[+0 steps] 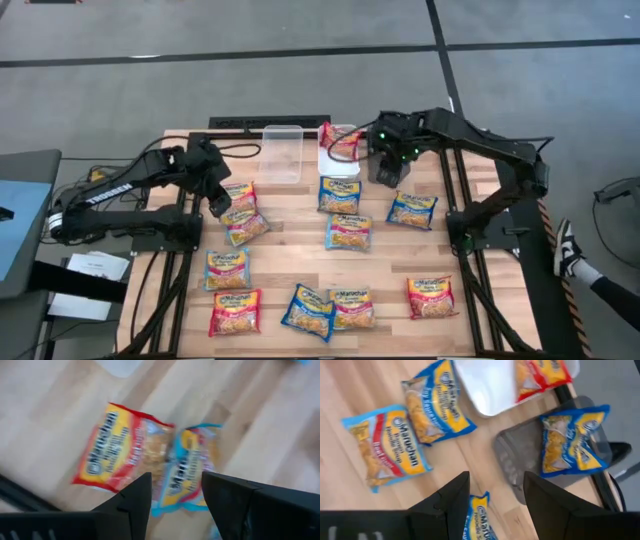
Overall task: Sort Maruchan noodles
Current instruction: Put the light blue noodle pack into the transparent bin
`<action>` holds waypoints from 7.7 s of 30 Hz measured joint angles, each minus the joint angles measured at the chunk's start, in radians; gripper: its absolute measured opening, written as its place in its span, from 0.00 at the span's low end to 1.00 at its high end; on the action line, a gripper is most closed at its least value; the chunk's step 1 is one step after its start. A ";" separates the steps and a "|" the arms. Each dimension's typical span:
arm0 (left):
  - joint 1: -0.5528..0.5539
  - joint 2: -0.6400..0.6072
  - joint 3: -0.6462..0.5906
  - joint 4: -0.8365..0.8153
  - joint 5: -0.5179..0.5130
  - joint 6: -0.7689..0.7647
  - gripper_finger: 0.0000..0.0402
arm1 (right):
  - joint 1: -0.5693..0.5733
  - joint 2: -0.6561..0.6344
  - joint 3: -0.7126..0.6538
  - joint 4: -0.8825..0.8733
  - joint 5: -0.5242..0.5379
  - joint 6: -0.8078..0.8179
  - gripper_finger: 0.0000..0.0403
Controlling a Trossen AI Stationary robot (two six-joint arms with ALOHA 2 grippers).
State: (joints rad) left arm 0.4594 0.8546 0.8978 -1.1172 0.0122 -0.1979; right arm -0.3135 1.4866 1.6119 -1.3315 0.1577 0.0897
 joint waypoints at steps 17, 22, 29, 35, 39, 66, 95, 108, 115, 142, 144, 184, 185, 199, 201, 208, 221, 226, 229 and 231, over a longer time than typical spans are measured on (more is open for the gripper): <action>0.123 0.141 -0.020 0.030 0.251 0.141 0.44 | 0.201 -0.010 -0.031 -0.020 0.000 0.035 0.51; 0.122 0.140 -0.094 0.093 0.253 0.124 0.44 | 0.216 -0.010 -0.031 0.009 0.000 0.034 0.51; 0.122 0.140 -0.203 0.160 0.251 0.099 0.44 | 0.213 -0.009 -0.031 0.034 0.000 0.034 0.51; 0.121 0.147 -0.237 0.202 0.294 0.103 0.44 | 0.213 -0.009 -0.030 0.034 0.001 0.034 0.51; 0.109 0.147 -0.237 0.216 0.293 0.104 0.44 | 0.213 -0.009 -0.030 0.035 0.000 0.034 0.51; 0.006 0.411 -0.236 0.306 0.331 0.097 0.41 | 0.213 -0.009 -0.030 0.039 0.002 0.034 0.51; -0.011 0.433 -0.076 0.322 0.315 0.142 0.00 | 0.213 -0.009 -0.030 0.063 0.005 0.034 0.51; -0.005 0.433 0.079 0.322 0.137 0.247 0.00 | 0.213 -0.009 -0.030 0.086 0.005 0.034 0.51; 0.041 0.433 0.198 0.332 -0.060 0.347 0.00 | 0.213 -0.009 -0.030 0.085 0.005 0.034 0.51; 0.253 0.606 0.288 0.732 -0.235 0.842 0.00 | 0.213 -0.009 -0.030 0.086 0.005 0.036 0.51; 0.255 0.635 0.288 0.739 -0.235 0.849 0.00 | 0.213 -0.009 -0.030 0.086 0.005 0.036 0.51; 0.248 0.752 0.287 0.786 -0.333 0.921 0.00 | 0.216 -0.009 -0.030 0.087 0.004 0.063 0.51; 0.249 0.752 0.287 0.786 -0.333 0.925 0.00 | 0.216 -0.009 -0.030 0.087 0.005 0.063 0.51; 0.248 0.782 0.287 0.782 -0.367 1.020 0.00 | 0.216 -0.009 -0.030 0.087 0.004 0.083 0.51; 0.249 0.791 0.287 0.779 -0.366 1.023 0.00 | 0.217 -0.009 -0.030 0.086 0.004 0.086 0.51; 0.242 0.836 0.287 0.840 -0.392 1.024 0.00 | 0.230 -0.009 -0.030 0.082 0.001 0.087 0.51; 0.236 0.863 0.287 0.834 -0.393 0.989 0.04 | 0.242 -0.009 -0.030 0.082 0.001 0.087 0.51; 0.236 0.867 0.287 0.803 -0.376 0.950 0.14 | 0.242 -0.009 -0.030 0.082 0.001 0.087 0.51; 0.235 0.867 0.287 0.806 -0.375 0.932 0.20 | 0.242 -0.009 -0.030 0.082 0.001 0.087 0.51; 0.235 0.867 0.287 0.806 -0.387 0.901 0.24 | 0.242 -0.009 -0.030 0.082 0.001 0.087 0.51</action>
State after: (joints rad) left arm 0.6943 1.7218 1.1847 -0.3110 -0.3746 0.7029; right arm -0.0715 1.4780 1.5822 -1.2495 0.1589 0.1772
